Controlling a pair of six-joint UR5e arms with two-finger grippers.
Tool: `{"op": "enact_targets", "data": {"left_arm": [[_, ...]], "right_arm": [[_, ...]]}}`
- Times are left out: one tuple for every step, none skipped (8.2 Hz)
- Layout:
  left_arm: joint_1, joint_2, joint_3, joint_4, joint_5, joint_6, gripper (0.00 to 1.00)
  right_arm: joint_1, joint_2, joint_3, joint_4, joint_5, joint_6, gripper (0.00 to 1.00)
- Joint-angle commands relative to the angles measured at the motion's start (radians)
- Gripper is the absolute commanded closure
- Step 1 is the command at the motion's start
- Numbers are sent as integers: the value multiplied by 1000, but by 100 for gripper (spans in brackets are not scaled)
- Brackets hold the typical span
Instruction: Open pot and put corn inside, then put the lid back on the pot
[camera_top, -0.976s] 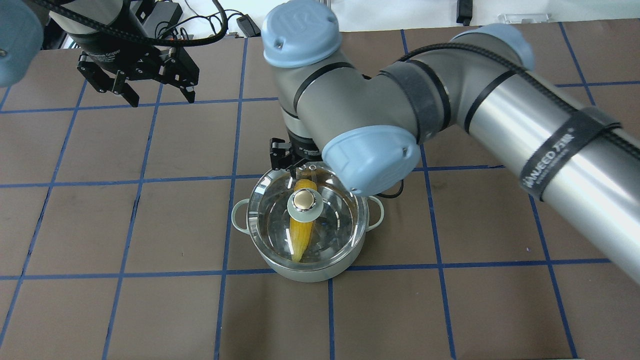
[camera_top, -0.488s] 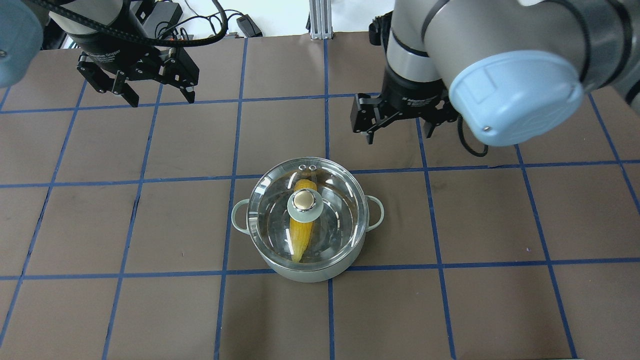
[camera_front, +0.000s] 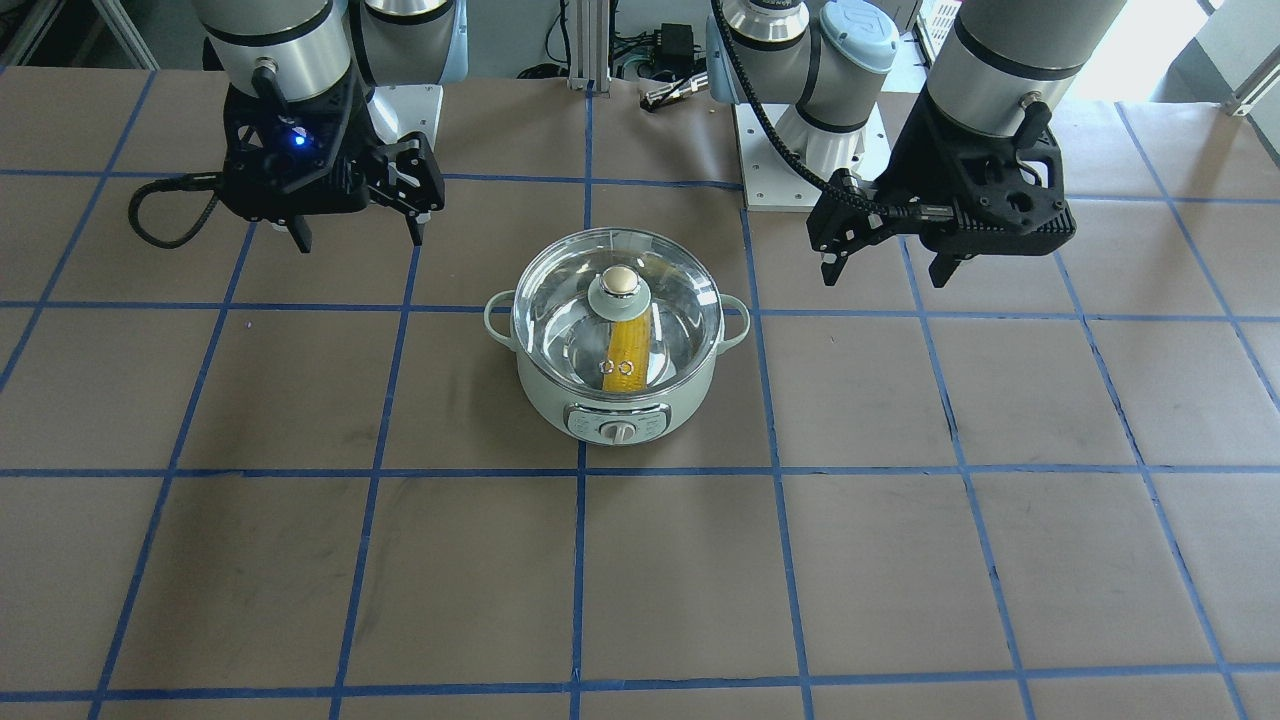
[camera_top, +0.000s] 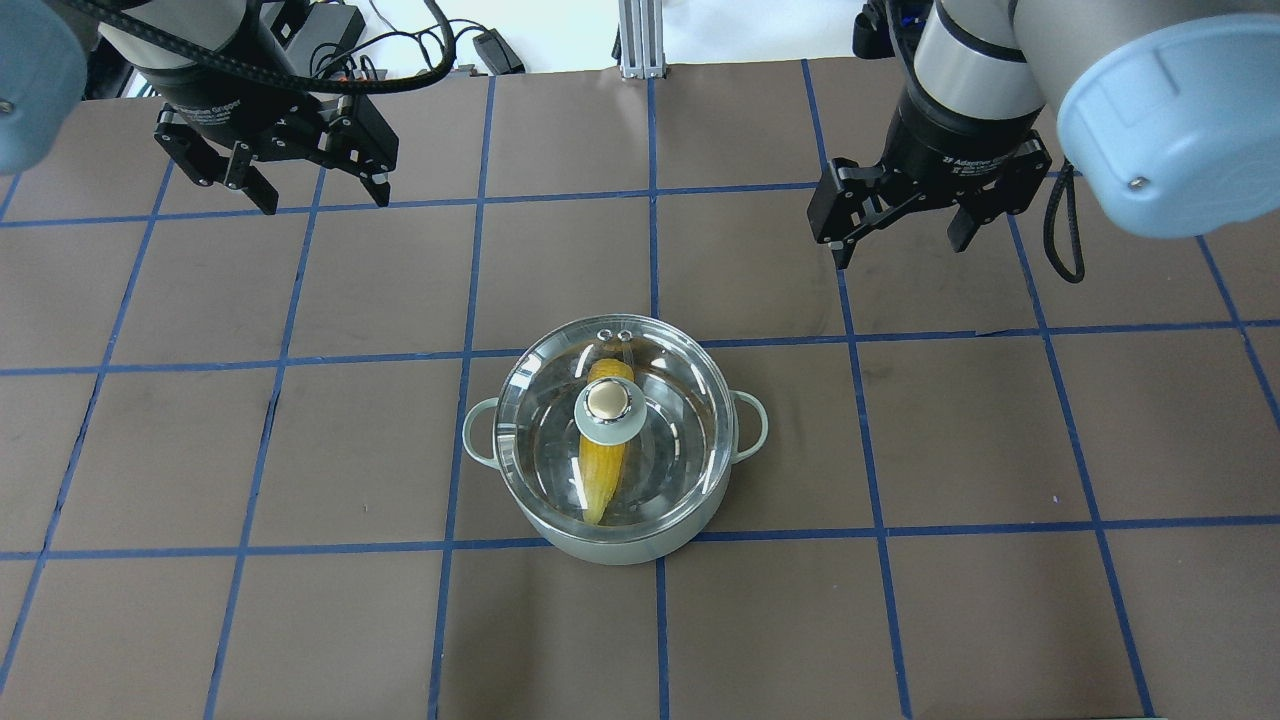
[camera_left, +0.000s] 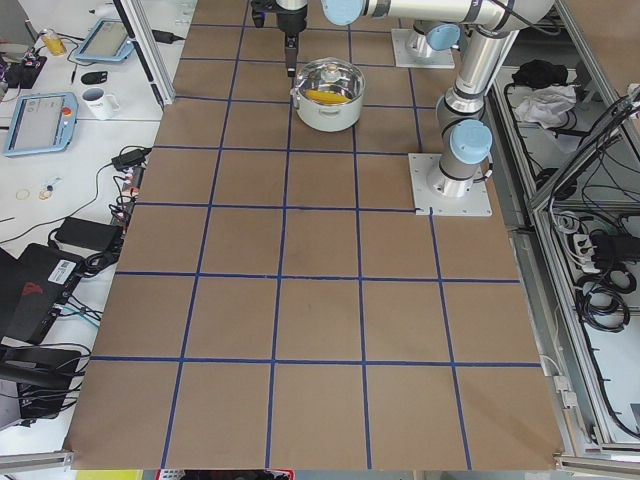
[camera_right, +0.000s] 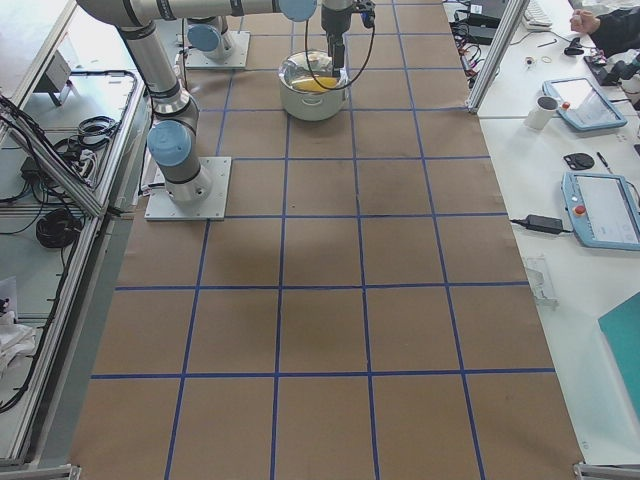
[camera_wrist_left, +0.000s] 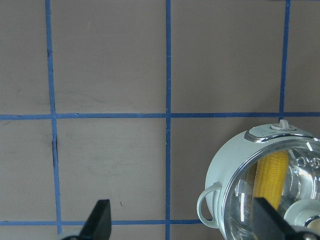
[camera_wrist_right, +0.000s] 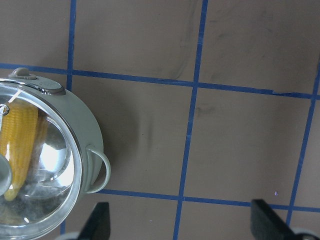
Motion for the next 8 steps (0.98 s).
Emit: {"op": "enact_targets", "data": {"left_arm": [[0,-2,0,0,0,0,0],[0,-2,0,2,-2,2,0],[0,-2,0,2,-2,2,0],[0,-4,0,2,-2,8,0],[0,-4,0,2,-2,8,0],[0,-4,0,2,-2,9,0],[0,-4,0,3,-2,9,0],[0,-4,0,8,-2,8,0]], "right_arm": [[-5,-2,0,5,0,-9,0],[-5,-2,0,5,0,-9,0],[-5,-2,2,5,0,-10,0],[-5,-2,2,5,1,-10,0],[-5,-2,2,5,0,-10,0],[-5,-2,2,5,1,-10,0],[-5,-2,2,5,1,-10,0],[-5,-2,2,5,1,-12,0]]}}
